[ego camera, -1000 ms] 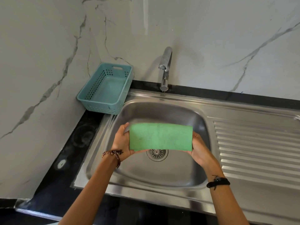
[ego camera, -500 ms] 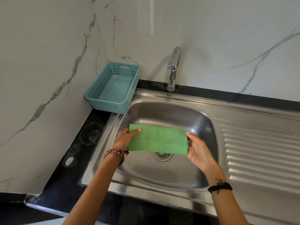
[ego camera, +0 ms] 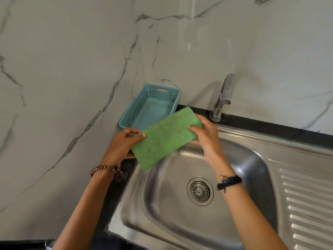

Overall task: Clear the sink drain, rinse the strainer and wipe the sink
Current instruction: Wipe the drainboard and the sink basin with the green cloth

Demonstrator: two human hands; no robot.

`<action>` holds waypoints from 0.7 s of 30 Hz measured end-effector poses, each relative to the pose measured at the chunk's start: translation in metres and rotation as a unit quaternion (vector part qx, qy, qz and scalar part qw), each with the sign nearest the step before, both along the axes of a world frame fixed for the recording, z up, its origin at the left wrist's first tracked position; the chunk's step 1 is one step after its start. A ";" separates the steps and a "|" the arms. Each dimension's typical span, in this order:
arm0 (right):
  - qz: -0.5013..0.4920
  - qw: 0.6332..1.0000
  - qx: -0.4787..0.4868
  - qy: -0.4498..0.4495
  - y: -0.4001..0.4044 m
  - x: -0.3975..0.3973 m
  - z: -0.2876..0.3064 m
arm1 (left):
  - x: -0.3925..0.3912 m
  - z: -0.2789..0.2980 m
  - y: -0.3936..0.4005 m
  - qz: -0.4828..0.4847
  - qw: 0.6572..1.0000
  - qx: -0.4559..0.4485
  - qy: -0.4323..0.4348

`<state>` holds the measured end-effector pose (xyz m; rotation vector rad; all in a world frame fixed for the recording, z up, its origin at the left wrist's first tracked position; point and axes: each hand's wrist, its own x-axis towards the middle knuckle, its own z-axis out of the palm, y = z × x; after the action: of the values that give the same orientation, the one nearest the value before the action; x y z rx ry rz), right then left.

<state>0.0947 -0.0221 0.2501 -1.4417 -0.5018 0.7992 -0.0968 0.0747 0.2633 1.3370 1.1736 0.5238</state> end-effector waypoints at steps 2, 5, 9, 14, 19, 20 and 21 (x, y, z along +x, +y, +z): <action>-0.024 0.999 0.012 -0.045 0.036 0.000 0.009 | 0.001 0.006 0.020 0.005 0.999 0.037 0.037; -0.054 0.997 0.009 -0.046 0.092 0.009 0.018 | 0.012 0.009 0.049 -0.002 0.980 0.140 0.140; -0.038 0.994 -0.044 -0.093 0.155 0.025 0.012 | 0.039 0.004 0.081 -0.025 0.934 0.249 0.254; 0.053 0.967 -0.159 -0.191 0.208 0.037 -0.011 | 0.059 -0.026 0.109 -0.127 0.889 0.291 0.330; 0.160 0.885 -0.228 -0.374 0.226 0.034 -0.031 | 0.064 -0.049 0.131 -0.204 0.835 0.295 0.417; 0.177 0.857 -0.242 -0.419 0.228 0.033 -0.036 | 0.064 -0.049 0.133 -0.227 0.820 0.293 0.436; 0.192 0.827 -0.262 -0.460 0.229 0.033 -0.041 | 0.066 -0.053 0.137 -0.246 0.810 0.289 0.448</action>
<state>0.1276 0.2073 0.2087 -2.2734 -1.4293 0.5077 -0.0306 0.2117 0.2100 2.4913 1.3559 -0.2187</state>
